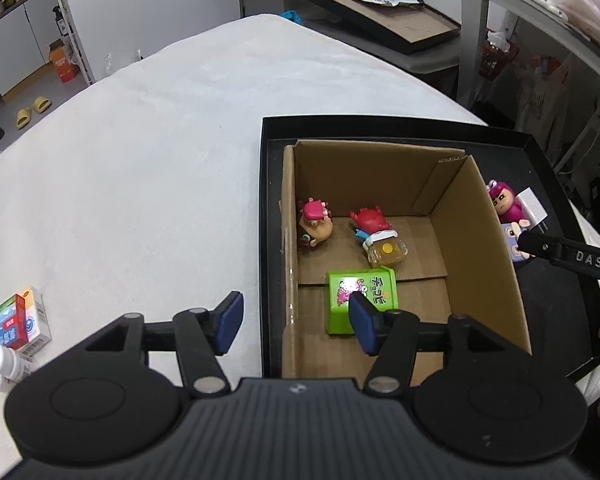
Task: Organize rigid objects
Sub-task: 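Move the right gripper down onto the white cube figure and close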
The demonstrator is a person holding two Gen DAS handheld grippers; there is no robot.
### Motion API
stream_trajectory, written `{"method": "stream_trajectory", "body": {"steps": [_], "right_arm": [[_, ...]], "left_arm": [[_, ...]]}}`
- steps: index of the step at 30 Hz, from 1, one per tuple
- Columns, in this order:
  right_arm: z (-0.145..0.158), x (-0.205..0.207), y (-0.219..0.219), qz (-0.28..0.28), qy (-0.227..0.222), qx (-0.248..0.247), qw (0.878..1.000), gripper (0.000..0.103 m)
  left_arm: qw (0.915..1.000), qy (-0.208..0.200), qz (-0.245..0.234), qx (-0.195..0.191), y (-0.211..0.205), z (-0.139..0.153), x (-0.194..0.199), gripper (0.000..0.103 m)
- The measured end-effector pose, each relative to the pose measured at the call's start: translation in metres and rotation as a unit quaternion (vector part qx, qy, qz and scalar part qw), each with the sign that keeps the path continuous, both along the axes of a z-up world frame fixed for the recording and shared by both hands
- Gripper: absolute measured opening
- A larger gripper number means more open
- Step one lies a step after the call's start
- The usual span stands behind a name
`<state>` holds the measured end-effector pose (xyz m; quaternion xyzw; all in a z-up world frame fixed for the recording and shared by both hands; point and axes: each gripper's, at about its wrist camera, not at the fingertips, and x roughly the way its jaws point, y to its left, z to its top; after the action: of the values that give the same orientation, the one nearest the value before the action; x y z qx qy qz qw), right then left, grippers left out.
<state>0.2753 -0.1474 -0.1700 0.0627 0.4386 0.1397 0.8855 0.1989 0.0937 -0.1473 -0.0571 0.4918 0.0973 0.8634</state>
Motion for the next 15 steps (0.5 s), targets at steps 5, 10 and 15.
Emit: {"method": "stream_trajectory", "body": {"steps": [5,10,15], "right_arm": [[-0.012,0.009,0.000,0.000,-0.001,-0.015,1.000,0.072],[-0.024,0.017,-0.003,-0.003,0.004,-0.019,1.000,0.072],[-0.034,0.020,-0.007,0.010,-0.002,-0.023,1.000,0.069]], "left_arm": [[0.9994,0.015,-0.013,0.028,-0.010,-0.004,0.005,0.059],[0.9988,0.026,-0.014,0.039,-0.016,-0.006,0.009,0.059],[0.9980,0.035,-0.016,0.050,-0.022,-0.009,0.014,0.059]]}}
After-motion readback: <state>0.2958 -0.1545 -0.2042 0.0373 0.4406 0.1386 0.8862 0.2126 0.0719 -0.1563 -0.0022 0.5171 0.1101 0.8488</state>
